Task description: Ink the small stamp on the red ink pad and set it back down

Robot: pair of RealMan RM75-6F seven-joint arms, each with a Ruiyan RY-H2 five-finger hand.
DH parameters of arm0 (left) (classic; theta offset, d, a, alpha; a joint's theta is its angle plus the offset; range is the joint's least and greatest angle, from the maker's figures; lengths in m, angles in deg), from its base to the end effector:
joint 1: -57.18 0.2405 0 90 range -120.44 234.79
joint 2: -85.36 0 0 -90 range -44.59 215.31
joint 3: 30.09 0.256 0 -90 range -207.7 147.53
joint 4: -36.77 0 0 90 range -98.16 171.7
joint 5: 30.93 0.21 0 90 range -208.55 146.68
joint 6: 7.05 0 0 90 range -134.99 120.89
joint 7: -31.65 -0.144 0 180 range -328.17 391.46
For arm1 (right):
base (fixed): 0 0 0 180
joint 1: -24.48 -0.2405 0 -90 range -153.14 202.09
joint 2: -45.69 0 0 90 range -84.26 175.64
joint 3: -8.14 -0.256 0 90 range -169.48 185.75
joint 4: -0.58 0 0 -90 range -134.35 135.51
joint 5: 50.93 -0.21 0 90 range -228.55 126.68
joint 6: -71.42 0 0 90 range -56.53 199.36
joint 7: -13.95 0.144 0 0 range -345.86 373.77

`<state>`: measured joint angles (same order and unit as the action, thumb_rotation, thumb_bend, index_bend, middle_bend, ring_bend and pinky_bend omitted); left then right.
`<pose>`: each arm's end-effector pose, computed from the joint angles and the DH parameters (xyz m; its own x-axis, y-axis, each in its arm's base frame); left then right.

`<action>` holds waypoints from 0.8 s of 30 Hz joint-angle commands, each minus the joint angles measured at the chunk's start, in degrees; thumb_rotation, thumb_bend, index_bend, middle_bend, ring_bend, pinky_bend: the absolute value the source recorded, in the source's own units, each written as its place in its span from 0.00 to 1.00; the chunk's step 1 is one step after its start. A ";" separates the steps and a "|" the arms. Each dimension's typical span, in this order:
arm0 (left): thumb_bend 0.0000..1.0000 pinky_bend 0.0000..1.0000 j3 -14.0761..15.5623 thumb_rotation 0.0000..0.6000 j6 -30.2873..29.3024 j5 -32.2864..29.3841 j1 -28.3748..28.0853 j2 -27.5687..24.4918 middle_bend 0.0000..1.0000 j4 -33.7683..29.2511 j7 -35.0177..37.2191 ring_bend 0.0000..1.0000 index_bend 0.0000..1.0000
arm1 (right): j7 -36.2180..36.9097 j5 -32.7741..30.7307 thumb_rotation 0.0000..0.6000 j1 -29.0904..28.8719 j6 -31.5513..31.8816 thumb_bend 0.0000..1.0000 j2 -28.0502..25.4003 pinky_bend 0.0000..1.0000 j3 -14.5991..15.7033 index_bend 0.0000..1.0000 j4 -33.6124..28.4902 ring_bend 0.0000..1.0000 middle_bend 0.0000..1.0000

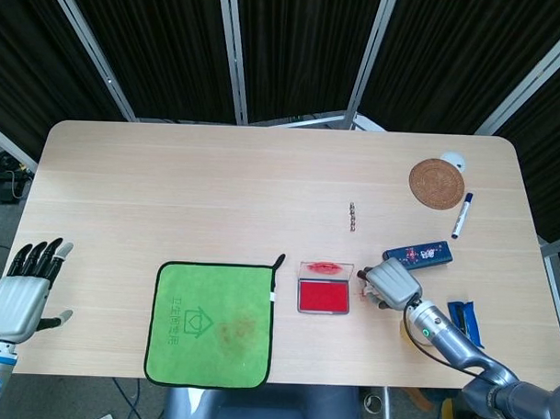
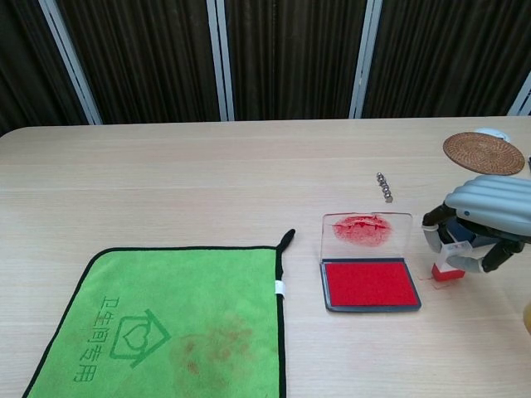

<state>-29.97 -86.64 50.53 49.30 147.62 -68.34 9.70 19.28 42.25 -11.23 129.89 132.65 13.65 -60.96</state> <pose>-0.2769 0.1792 0.1337 0.5612 0.1477 0.8144 0.8263 -0.0430 -0.5616 -0.2674 -0.3124 -0.0033 0.6621 -0.2595 0.7031 -0.6972 -0.5574 0.4508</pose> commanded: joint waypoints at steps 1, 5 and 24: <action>0.00 0.00 -0.04 1.00 -0.08 0.02 0.03 -0.11 0.00 0.01 0.15 0.00 0.00 | 1.21 -0.19 1.00 0.34 -0.19 0.47 0.83 0.96 0.07 0.53 1.34 0.82 0.57; 0.00 0.00 0.02 1.00 0.10 -0.02 0.00 -0.17 0.00 0.09 0.24 0.00 0.00 | 2.46 0.14 1.00 0.41 -0.40 0.38 1.09 0.96 0.40 0.46 2.44 0.82 0.53; 0.00 0.00 0.11 1.00 0.24 0.07 -0.08 -0.10 0.00 0.06 0.01 0.00 0.00 | 5.57 1.52 1.00 0.57 0.52 0.25 0.96 0.96 0.77 0.37 3.67 0.82 0.42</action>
<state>-29.85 -86.40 50.61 49.23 147.51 -68.29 9.72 24.77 43.74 -10.70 130.35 133.66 14.44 -57.24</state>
